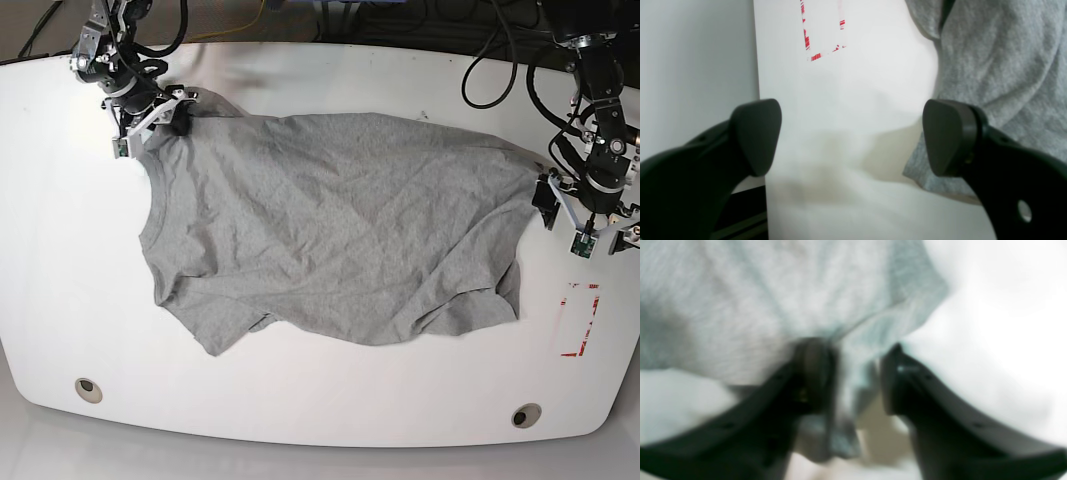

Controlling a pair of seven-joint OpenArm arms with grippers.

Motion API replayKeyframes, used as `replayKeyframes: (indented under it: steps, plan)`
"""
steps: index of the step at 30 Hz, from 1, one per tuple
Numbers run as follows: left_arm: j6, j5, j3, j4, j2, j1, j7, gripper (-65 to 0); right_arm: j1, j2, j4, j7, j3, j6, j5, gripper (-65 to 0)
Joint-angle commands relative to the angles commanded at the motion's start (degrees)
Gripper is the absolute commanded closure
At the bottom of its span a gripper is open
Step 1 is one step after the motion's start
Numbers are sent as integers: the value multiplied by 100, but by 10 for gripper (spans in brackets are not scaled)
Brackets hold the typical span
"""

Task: Layout the t-shirt on the table in an organized manner, then fold the t-shirt properly
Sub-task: 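Lift the shirt with both grippers and pull it toward the robot, then hold the shirt corners with both grippers, stretching it taut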

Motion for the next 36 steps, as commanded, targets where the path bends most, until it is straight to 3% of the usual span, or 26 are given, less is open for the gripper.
replayKeyframes:
  steps: [11,19,24,29,36]
  plan:
    - [-9,0,0,-53,0,0,0,-650,325,9,1116,-932,44,-70,-9,0]
    - [-18,0,0,-79,0,0,-9,-650,1055,97,1248,-2075,246,-88,-35,0]
    - [-18,0,0,-79,0,0,-9,-650,1292,334,1231,-2136,387,-281,-35,0]
    - [-26,-26,0,-70,0,0,-9,-650,1547,457,985,-2127,387,-290,-26,0]
    - [-9,-466,0,-62,0,0,-9,-650,1776,457,782,-2127,369,-281,-26,0]
